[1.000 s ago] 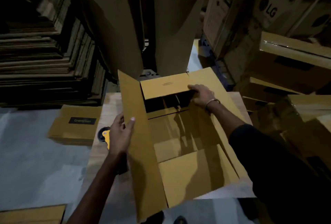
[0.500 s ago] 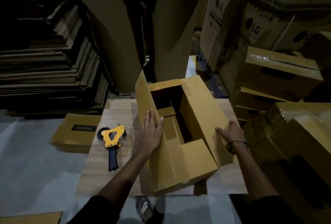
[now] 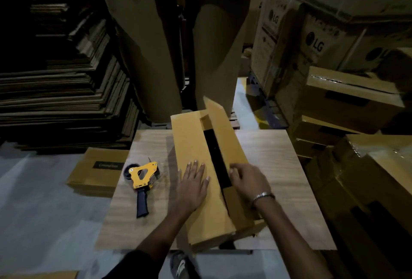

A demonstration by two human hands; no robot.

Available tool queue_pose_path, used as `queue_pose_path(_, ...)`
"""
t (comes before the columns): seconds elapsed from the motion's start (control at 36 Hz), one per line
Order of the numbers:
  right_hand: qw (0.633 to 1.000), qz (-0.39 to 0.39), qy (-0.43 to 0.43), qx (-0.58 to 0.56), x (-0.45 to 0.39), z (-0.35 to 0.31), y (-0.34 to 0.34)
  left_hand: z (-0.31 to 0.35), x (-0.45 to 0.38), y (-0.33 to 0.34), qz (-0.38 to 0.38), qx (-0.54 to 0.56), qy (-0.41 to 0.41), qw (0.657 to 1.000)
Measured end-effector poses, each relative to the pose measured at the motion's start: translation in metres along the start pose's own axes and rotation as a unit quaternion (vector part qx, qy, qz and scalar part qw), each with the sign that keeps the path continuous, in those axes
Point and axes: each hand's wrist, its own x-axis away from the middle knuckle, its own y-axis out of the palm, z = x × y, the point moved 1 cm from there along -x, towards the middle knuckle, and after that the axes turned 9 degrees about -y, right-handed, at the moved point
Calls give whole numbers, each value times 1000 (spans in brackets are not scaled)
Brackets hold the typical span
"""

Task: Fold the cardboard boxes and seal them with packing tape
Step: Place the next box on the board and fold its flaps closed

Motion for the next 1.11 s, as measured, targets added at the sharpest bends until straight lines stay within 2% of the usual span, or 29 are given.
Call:
queue_pose_path(0.06,996,-46,-20,72,10,3,33,-6,9,2,16,15,6,1000)
queue_pose_path(0.14,989,-59,-17,131,35,13,74,-15,26,10,30,50,13,998)
queue_pose_path(0.28,995,-23,-22,90,43,24,77,-21,40,11,22,66,26,997)
queue_pose_path(0.36,998,-46,3,53,34,14,64,-23,40,4,11,148,39,988)
queue_pose_path(0.44,1000,22,11,0,25,-10,55,-37,41,-5,40,246,22,968)
queue_pose_path(0.56,987,148,-60,-34,14,-63,50,-75,40,-12,128,275,-39,952)
queue_pose_path(0.67,973,162,-129,-98,-4,-125,66,-136,32,-9,116,303,-125,938)
queue_pose_path(0.72,979,113,-141,-97,-16,-150,88,-168,28,-8,106,298,-175,932)
queue_pose_path(0.78,988,23,-125,-91,-29,-172,119,-201,26,-5,103,298,-210,925)
queue_pose_path(0.94,979,-181,-5,-89,-62,-217,227,-274,20,-3,47,304,-280,909)
queue_pose_path(1.06,960,-262,74,-63,-74,-219,299,-315,22,0,24,304,-290,907)
queue_pose_path(1.11,955,-266,115,-70,-76,-221,320,-332,23,3,-2,304,-296,905)
